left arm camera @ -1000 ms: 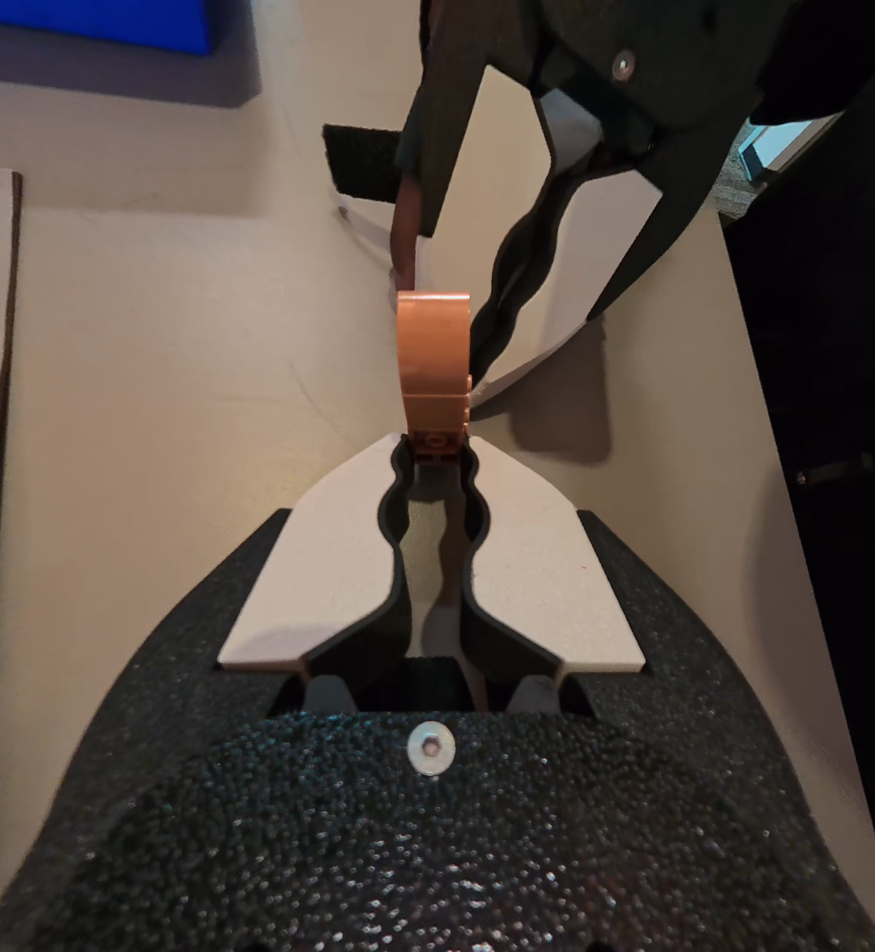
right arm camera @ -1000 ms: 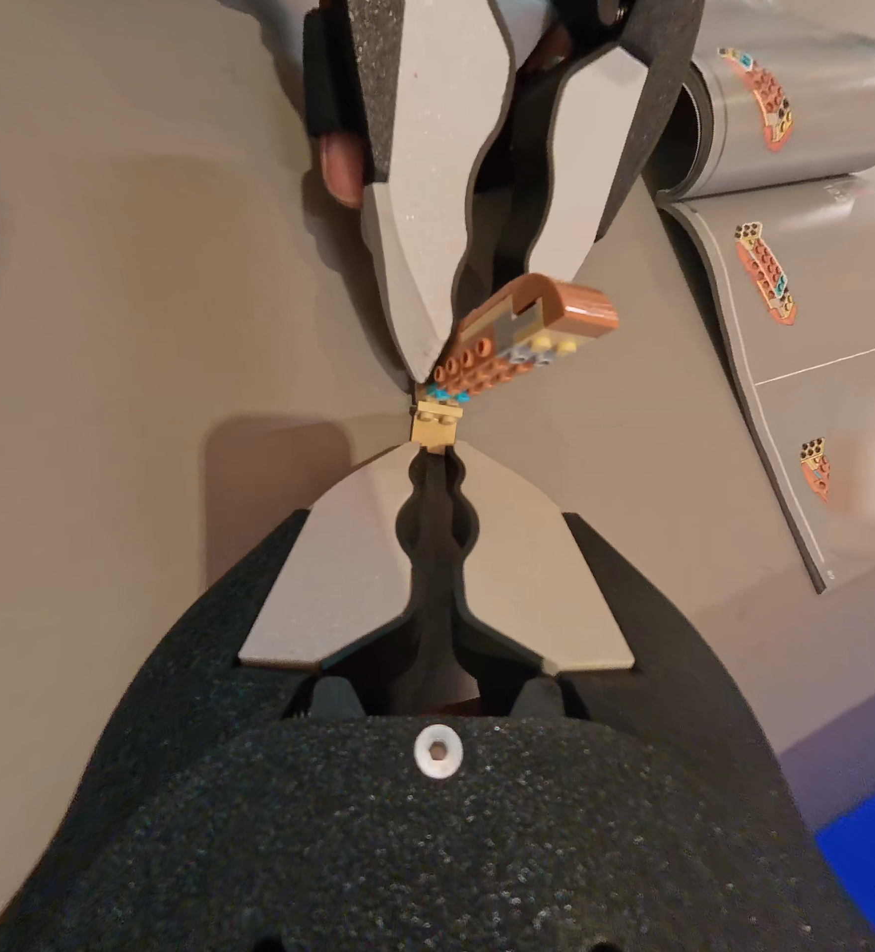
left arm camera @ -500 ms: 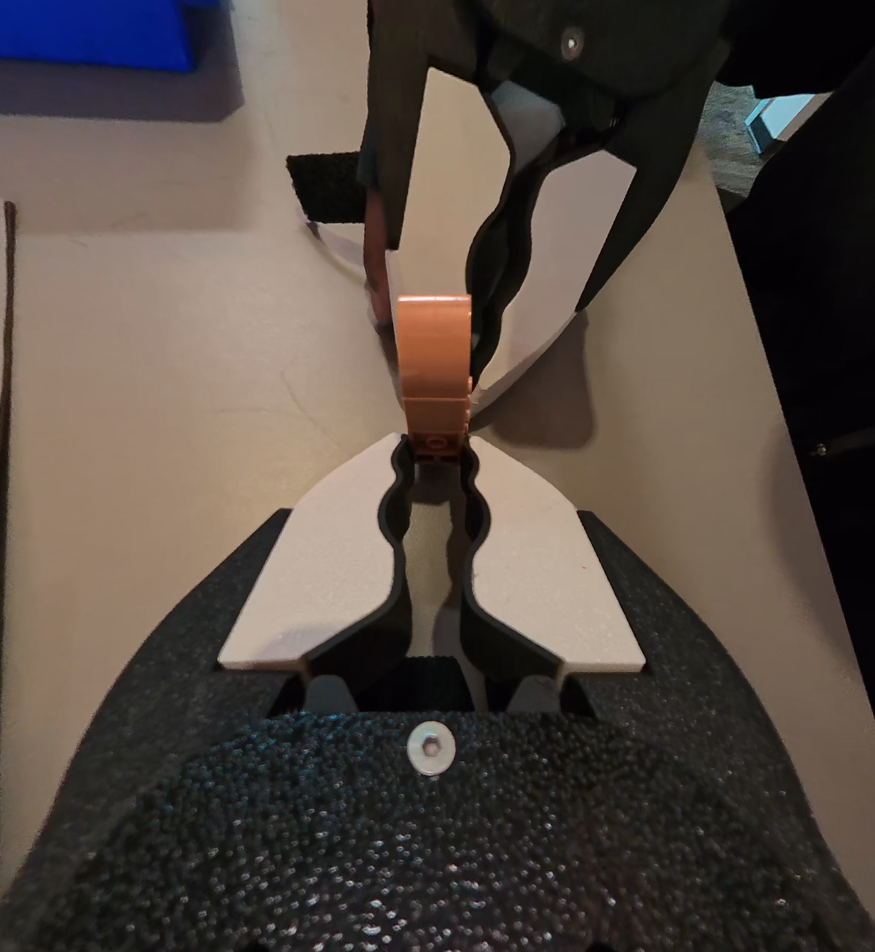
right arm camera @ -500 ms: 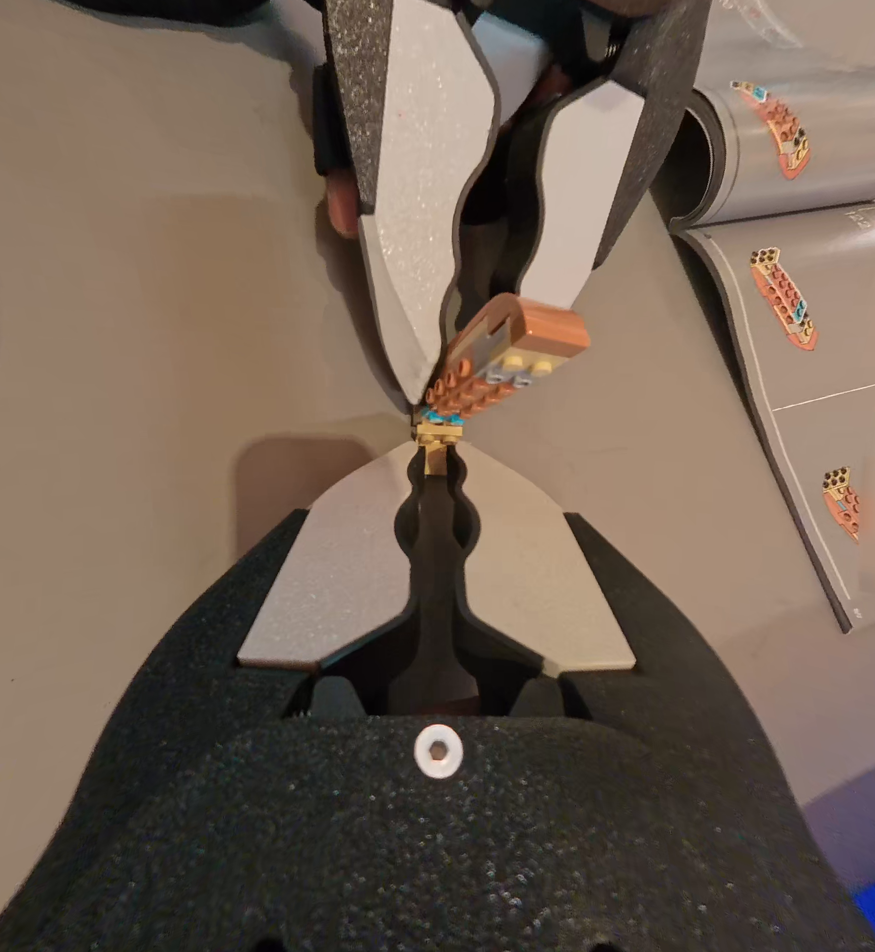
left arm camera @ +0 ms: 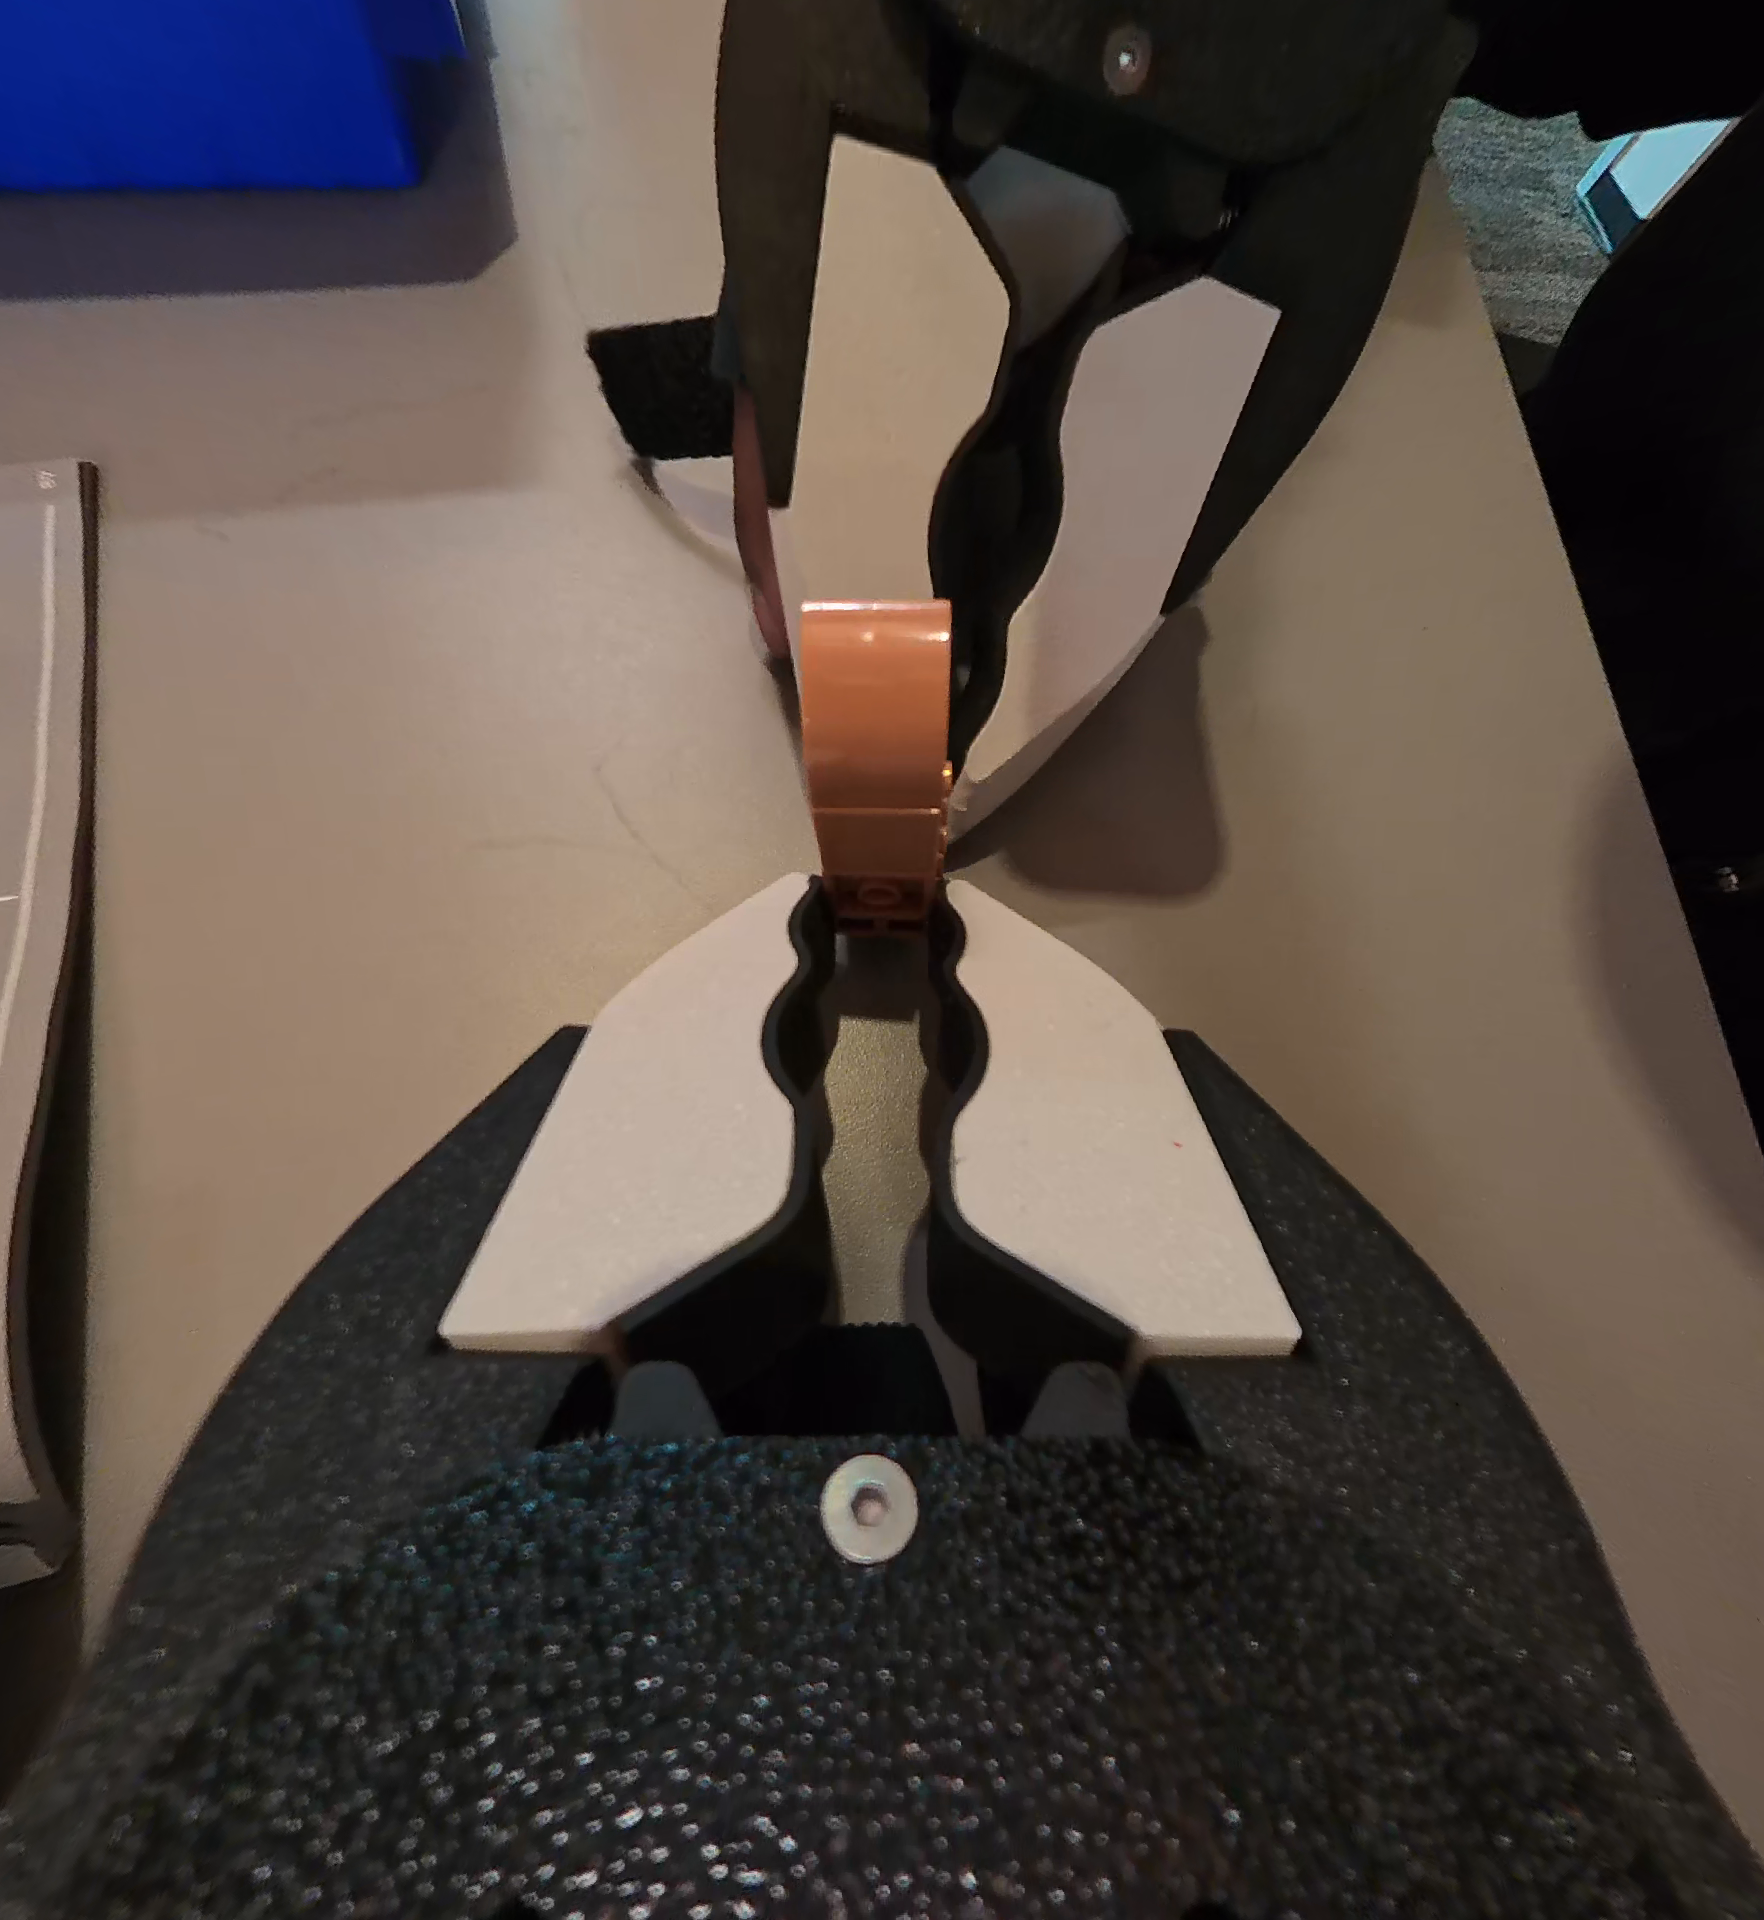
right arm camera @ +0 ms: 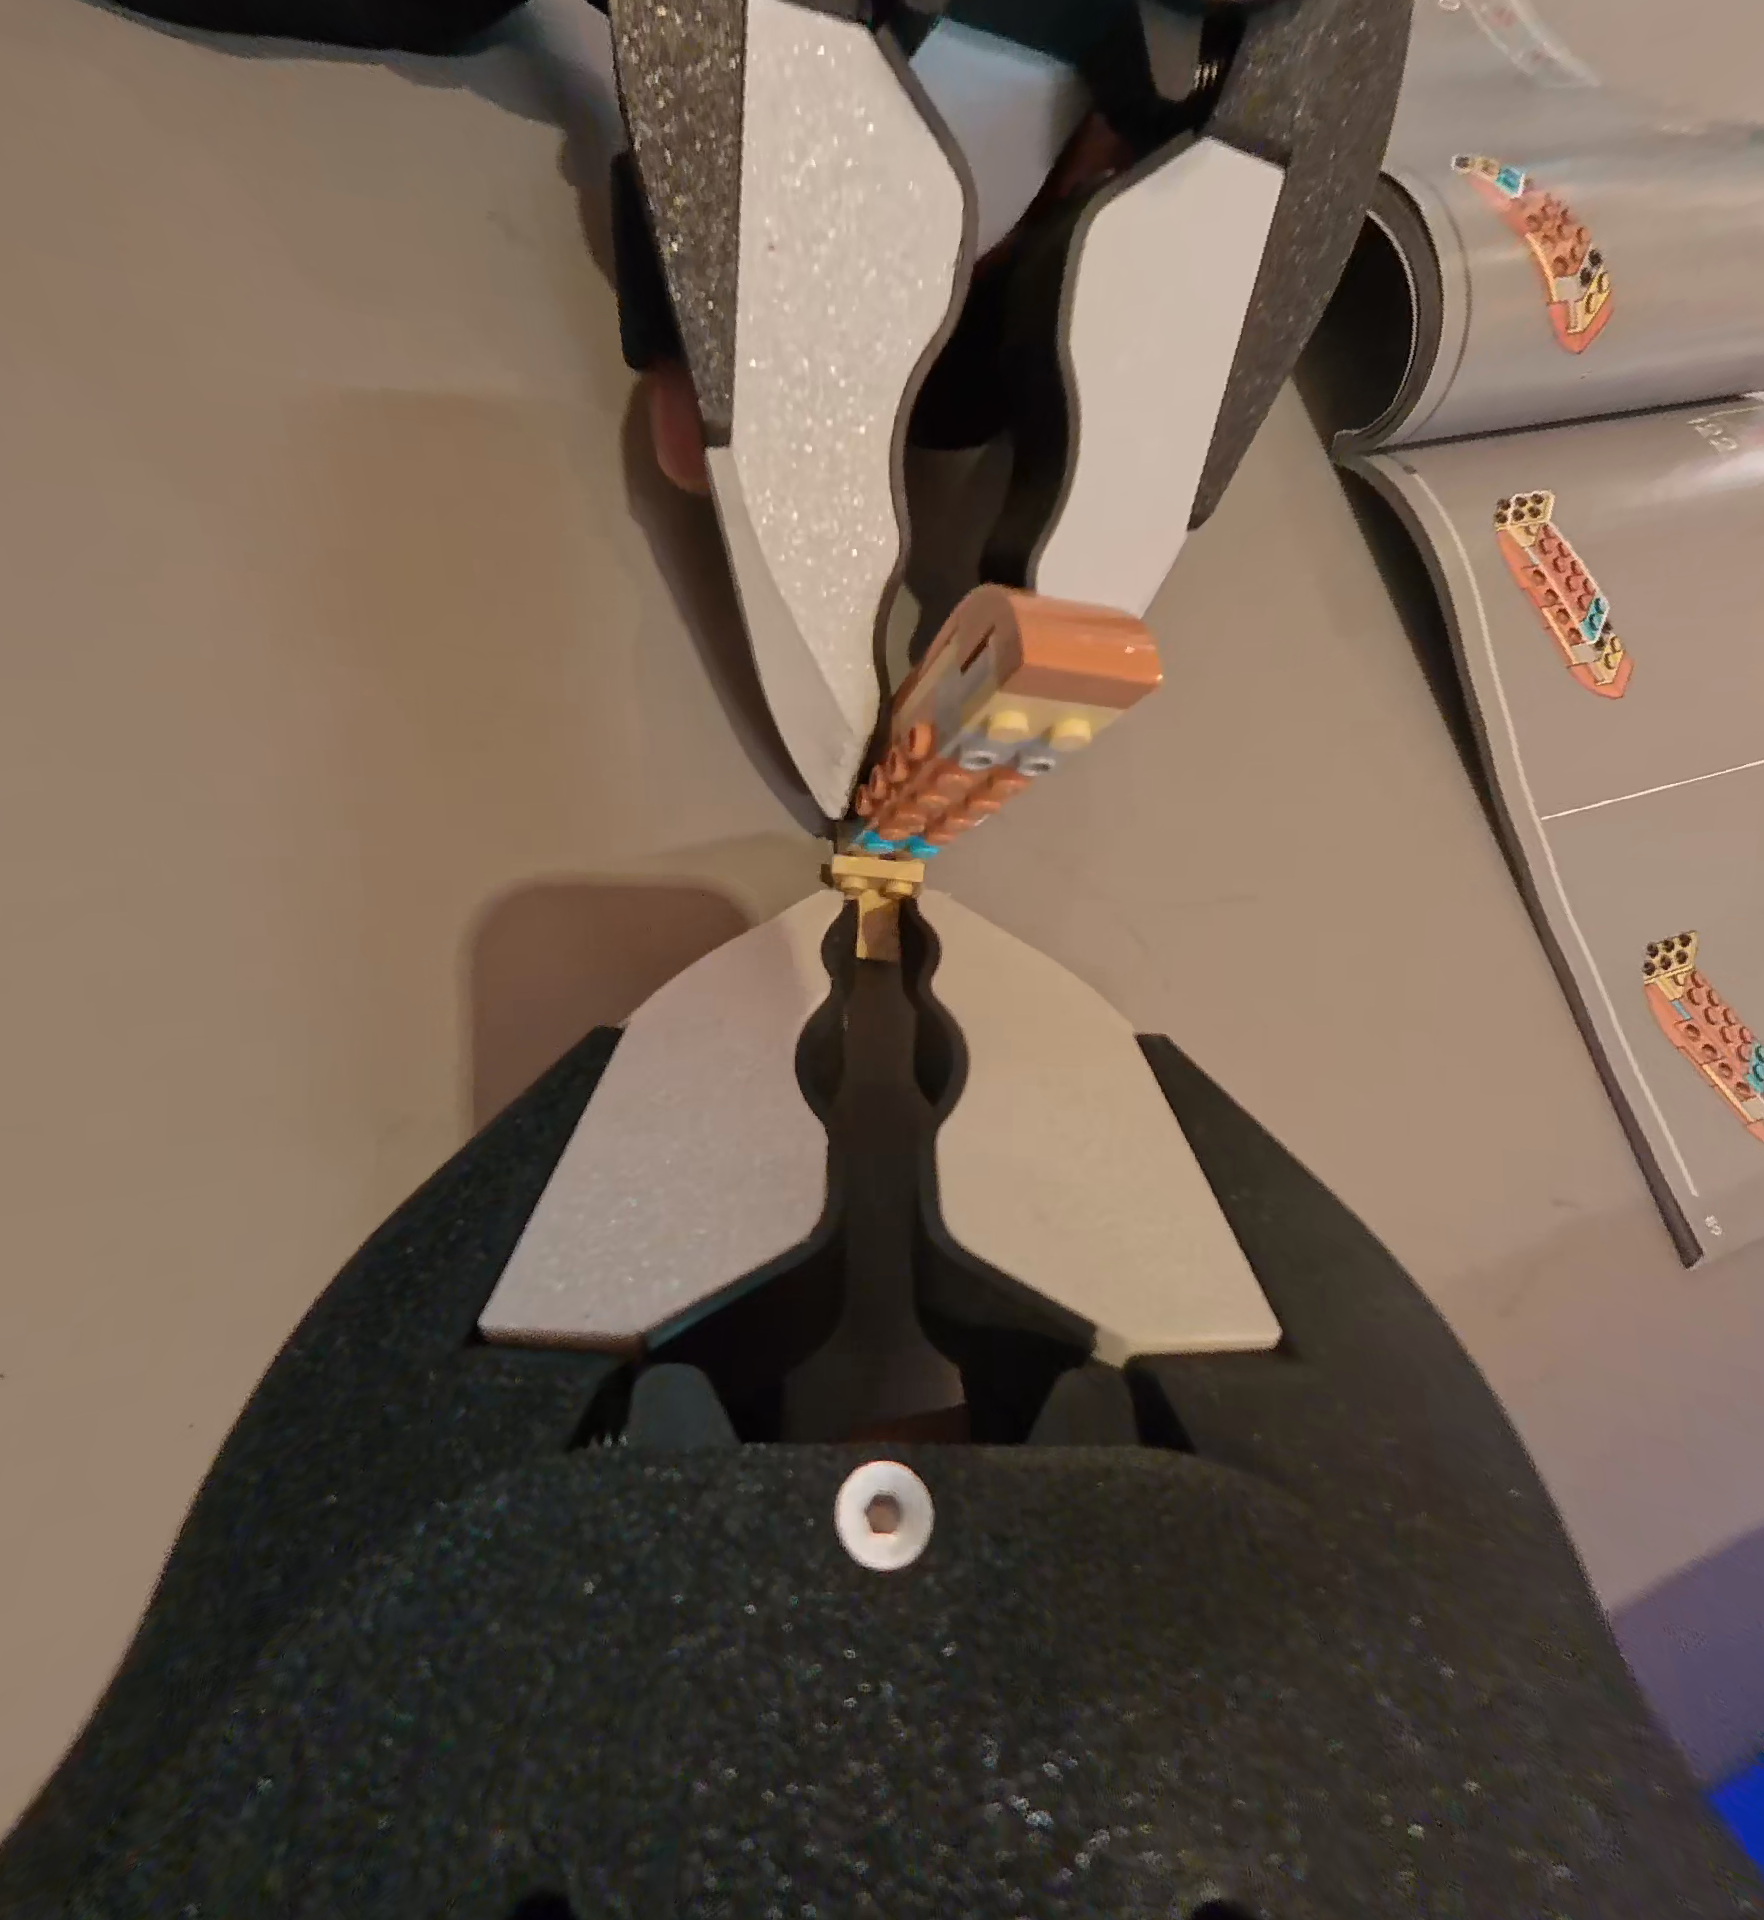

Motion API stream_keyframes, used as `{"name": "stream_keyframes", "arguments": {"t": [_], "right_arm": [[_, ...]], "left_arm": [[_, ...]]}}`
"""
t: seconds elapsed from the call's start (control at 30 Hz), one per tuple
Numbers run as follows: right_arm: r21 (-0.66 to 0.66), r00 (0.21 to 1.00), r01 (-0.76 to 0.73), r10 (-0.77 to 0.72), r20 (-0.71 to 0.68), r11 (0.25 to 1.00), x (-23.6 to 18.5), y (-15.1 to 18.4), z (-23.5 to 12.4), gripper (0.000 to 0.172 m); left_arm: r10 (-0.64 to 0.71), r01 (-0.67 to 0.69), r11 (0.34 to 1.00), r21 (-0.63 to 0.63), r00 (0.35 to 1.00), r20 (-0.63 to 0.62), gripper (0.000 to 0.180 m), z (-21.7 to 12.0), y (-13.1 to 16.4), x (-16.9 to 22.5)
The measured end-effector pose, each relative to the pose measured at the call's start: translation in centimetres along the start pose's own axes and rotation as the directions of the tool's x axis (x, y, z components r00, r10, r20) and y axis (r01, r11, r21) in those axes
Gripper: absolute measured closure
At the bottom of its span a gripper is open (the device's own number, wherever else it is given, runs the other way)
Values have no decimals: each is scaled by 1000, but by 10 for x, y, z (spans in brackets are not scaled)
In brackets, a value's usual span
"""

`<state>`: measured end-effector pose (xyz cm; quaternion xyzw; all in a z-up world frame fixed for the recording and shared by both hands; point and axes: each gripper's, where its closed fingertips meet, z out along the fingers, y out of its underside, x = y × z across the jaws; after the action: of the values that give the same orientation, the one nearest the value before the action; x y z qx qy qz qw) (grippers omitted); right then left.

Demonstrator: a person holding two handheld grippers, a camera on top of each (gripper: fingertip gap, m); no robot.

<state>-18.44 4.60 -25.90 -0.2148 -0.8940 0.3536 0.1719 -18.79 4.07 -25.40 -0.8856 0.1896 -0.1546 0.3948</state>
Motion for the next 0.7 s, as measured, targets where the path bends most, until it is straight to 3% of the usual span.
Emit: {"name": "stream_keyframes", "arguments": {"t": [0.7], "right_arm": [[-13,999,-46,46,19,999,2,1,2,160]], "left_arm": [[70,-70,998,-3,997,34,164,1,-2,-2]]}}
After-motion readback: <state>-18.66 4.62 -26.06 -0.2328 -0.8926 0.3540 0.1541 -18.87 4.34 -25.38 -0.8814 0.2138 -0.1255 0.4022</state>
